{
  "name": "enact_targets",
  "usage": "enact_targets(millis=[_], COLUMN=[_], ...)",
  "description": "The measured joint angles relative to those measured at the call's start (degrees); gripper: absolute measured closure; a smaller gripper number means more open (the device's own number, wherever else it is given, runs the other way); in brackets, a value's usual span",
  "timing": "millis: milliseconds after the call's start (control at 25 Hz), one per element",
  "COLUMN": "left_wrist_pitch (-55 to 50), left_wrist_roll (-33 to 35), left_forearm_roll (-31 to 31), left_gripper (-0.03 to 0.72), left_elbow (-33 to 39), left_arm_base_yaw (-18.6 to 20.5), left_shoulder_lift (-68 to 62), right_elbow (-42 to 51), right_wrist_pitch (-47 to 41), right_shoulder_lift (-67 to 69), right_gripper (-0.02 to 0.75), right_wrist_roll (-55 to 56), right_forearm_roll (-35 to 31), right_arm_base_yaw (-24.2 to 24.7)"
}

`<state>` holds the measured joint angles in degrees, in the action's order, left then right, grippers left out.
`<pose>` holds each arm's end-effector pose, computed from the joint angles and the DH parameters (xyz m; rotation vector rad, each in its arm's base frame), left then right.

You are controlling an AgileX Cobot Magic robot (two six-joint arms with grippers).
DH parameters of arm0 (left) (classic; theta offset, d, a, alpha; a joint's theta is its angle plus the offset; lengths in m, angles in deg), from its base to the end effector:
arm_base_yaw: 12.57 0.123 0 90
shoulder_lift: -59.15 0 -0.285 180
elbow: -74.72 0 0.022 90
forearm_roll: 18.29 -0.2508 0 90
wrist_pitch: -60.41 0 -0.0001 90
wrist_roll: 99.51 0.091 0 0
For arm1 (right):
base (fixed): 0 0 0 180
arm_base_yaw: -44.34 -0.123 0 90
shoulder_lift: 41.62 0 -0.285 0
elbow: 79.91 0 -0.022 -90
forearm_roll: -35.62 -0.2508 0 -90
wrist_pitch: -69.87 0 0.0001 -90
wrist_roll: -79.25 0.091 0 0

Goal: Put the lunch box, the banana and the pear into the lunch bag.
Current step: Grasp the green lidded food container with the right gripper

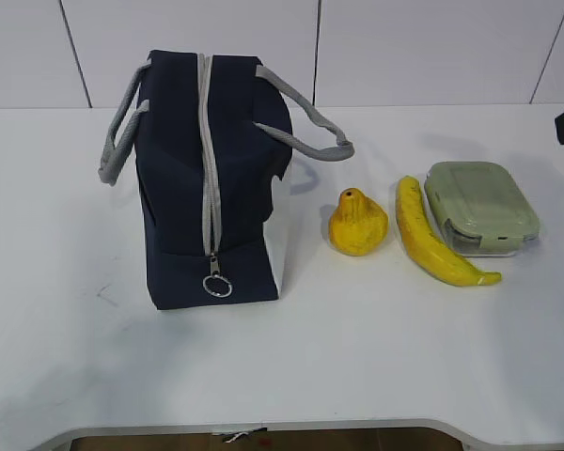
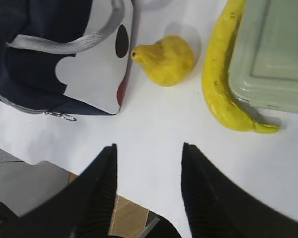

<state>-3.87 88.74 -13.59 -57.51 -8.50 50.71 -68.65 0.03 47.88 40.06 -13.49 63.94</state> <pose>-0.0070 -0.0072 0.2766 0.0836 2.0985 0.0304 0.2744 -0.0291 0.3220 -0.1220 2.4688 0.8455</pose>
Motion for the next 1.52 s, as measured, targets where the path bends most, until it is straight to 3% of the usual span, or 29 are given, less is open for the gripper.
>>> enact_targets(millis=[120, 360, 600, 800, 1000, 1520], left_wrist_pitch=[0.00, 0.00, 0.00, 0.00, 0.00, 0.00], left_wrist_roll=[0.00, 0.00, 0.00, 0.00, 0.00, 0.00], left_forearm_roll=[0.00, 0.00, 0.00, 0.00, 0.00, 0.00], left_gripper=[0.452, 0.452, 0.452, 0.452, 0.452, 0.452], left_elbow=[0.00, 0.00, 0.00, 0.00, 0.00, 0.00], left_arm_base_yaw=[0.00, 0.00, 0.00, 0.00, 0.00, 0.00], left_shoulder_lift=[0.00, 0.00, 0.00, 0.00, 0.00, 0.00], right_elbow=[-0.48, -0.81, -0.81, -1.71, -7.38, -22.64], right_wrist_pitch=[0.00, 0.19, 0.19, 0.19, 0.08, 0.20], right_shoulder_lift=[3.31, 6.45, 6.45, 9.12, 15.02, 29.84], right_gripper=[0.381, 0.381, 0.379, 0.294, 0.246, 0.243], right_wrist_roll=[-0.35, -0.46, -0.46, 0.77, 2.27, 2.98], right_forearm_roll=[0.64, 8.48, 7.66, 6.80, 6.66, 6.57], right_arm_base_yaw=[1.70, 2.20, 2.20, 2.20, 2.20, 2.20])
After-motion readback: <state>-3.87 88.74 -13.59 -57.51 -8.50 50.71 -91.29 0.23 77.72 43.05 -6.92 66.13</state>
